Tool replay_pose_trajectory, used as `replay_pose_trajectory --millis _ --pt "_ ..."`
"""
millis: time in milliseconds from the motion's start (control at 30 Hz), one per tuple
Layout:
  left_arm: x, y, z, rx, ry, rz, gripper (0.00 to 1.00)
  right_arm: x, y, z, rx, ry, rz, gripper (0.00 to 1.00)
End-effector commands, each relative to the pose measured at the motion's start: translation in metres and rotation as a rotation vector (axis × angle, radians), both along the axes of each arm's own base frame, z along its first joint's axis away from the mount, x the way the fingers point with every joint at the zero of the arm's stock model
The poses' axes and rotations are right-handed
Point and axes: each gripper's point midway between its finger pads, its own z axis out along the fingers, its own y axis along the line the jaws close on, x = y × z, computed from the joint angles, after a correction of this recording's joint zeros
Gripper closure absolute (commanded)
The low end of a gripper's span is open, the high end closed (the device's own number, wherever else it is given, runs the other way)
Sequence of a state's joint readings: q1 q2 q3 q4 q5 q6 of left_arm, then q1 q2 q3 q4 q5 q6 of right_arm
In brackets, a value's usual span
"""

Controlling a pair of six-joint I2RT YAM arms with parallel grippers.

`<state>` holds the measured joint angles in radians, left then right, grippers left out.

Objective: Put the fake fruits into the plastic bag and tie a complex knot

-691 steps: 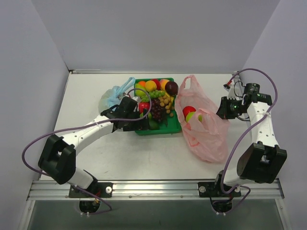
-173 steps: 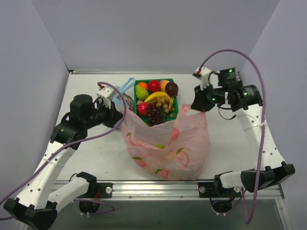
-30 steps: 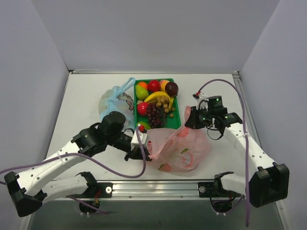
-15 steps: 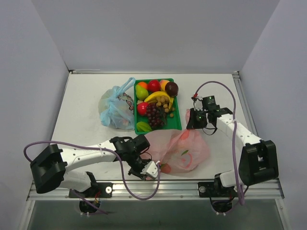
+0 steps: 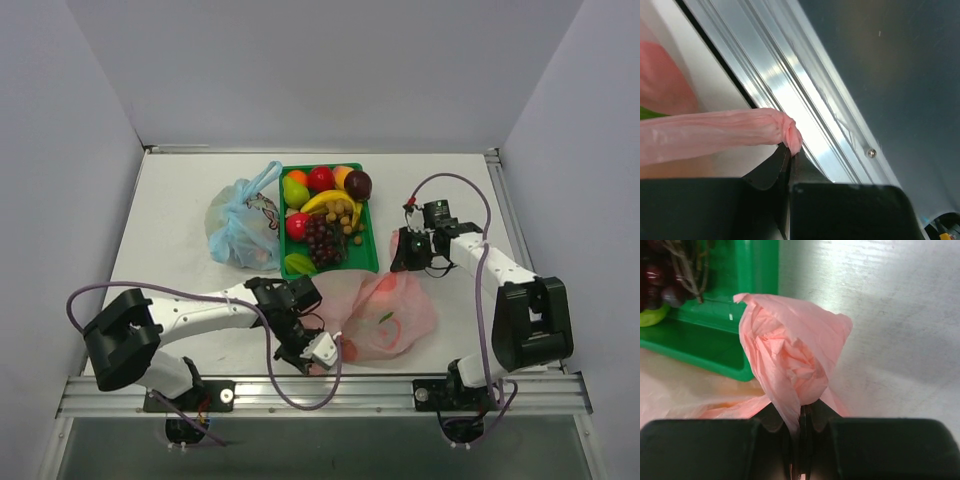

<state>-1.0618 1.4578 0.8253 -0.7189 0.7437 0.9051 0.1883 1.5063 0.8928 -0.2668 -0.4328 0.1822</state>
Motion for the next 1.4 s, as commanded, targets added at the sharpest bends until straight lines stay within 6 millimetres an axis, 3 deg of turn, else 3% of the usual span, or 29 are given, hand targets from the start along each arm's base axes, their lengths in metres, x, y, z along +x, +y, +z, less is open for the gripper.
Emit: replay_pose_trajectory --millis 0,67,100,133,167,200,267,300,433,600,733,867,1000,1167,1367 --pt "-0.003 -0.037 0.075 -0.203 0.024 -0.018 1.0 0.013 0.013 0.06 0.083 -0.154 0.052 1.0" --pt "-0.009 -0.046 0.103 -0.265 -0.009 -0.037 1.0 0.009 0.02 0.079 0.113 -0.184 0.1 1.0" --pt "-0.008 -0.056 0.124 -0.318 -0.038 -0.046 0.96 0.007 0.022 0.089 0.111 -0.217 0.128 1.0" --pt "-0.016 -0.06 0.132 -0.332 -0.052 -0.071 0.87 0.006 0.024 0.094 0.11 -0.235 0.149 1.0" --pt "-0.019 -0.062 0.142 -0.352 -0.067 -0.081 0.72 0.0 0.028 0.097 0.115 -0.24 0.18 1.0" --pt "-0.021 -0.066 0.156 -0.382 -0.084 -0.094 0.46 -0.002 0.029 0.102 0.11 -0.262 0.197 1.0" --pt "-0.03 -0.067 0.162 -0.379 -0.122 -0.121 0.12 -0.008 0.035 0.106 0.105 -0.284 0.241 1.0" --pt "-0.031 -0.067 0.164 -0.375 -0.142 -0.132 0.03 -0.01 0.036 0.106 0.102 -0.287 0.251 1.0" --pt "-0.021 -0.058 0.179 -0.377 -0.277 -0.167 0.02 -0.016 0.042 0.112 0.099 -0.314 0.294 1.0" --pt "0.007 -0.031 0.179 -0.328 -0.495 -0.173 0.03 -0.021 0.046 0.117 0.102 -0.331 0.322 1.0" --pt "0.019 -0.014 0.18 -0.3 -0.57 -0.187 0.06 -0.023 0.049 0.117 0.084 -0.354 0.37 1.0" --pt "0.019 -0.027 0.205 -0.452 -0.608 -0.179 0.03 -0.024 0.053 0.117 0.09 -0.353 0.386 1.0" --pt "0.024 -0.045 0.208 -0.478 -0.646 -0.221 0.03 -0.025 0.055 0.116 0.088 -0.351 0.395 1.0" --pt "0.01 -0.065 0.196 -0.459 -0.584 -0.293 0.02 -0.025 0.053 0.117 0.075 -0.358 0.395 1.0" --pt "-0.006 -0.064 0.162 -0.383 -0.605 -0.391 0.02 -0.024 0.052 0.117 0.073 -0.354 0.395 1.0"
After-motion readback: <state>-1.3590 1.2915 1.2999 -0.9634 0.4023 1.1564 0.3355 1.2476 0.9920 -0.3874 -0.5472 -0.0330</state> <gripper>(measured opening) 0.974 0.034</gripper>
